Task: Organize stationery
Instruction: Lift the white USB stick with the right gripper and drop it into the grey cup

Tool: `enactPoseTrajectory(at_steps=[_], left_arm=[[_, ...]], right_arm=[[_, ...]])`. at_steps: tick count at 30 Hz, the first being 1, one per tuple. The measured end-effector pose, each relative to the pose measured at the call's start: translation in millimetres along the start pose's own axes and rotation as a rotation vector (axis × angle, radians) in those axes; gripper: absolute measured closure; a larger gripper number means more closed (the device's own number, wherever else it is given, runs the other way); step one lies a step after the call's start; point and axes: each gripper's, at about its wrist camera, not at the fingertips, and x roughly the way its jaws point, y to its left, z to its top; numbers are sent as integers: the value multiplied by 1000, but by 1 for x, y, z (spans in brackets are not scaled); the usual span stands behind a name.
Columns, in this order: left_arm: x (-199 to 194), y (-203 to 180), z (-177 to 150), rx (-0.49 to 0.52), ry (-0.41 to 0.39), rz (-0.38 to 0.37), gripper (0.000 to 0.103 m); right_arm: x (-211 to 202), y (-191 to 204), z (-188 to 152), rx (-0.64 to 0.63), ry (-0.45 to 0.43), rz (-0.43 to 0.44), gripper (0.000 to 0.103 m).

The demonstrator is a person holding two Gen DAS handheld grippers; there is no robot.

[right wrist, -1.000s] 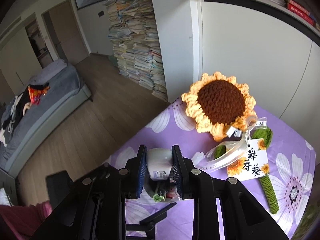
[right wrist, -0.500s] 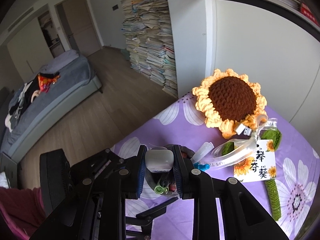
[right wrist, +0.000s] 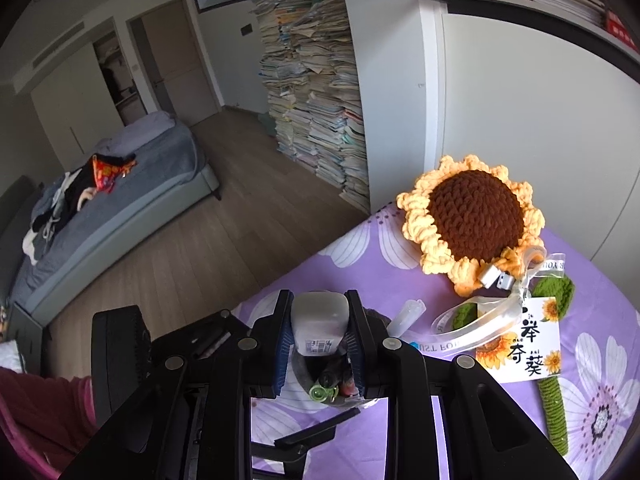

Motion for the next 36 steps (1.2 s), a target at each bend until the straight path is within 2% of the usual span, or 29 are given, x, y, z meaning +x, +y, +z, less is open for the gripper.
enactPoseTrajectory(at_steps=[10,18,19,21,22,31,36], left_arm=[[1,-1,0,2,5,6,34],[1,-1,0,10,6,14,33],[1,-1,0,7,9,15,33],[1,1,0,1,12,9,33],[1,1,0,0,11,9,33],[1,0,0,5,9,14,33],[-1,1,0,1,4,13,33]], right_arm=[[1,0,-8,-91,11,15,76],[-7,-9,-11,-20,11,16,76],[-10,-9,-11,-16,12,7,75],[-16,-8,-13,-6,18,-14,59],[-18,-7,-14,-5,21,-24,57],[-24,-7,-24,8,9,-67,57],[-36,-13,-30,56,-8,-73,57]])
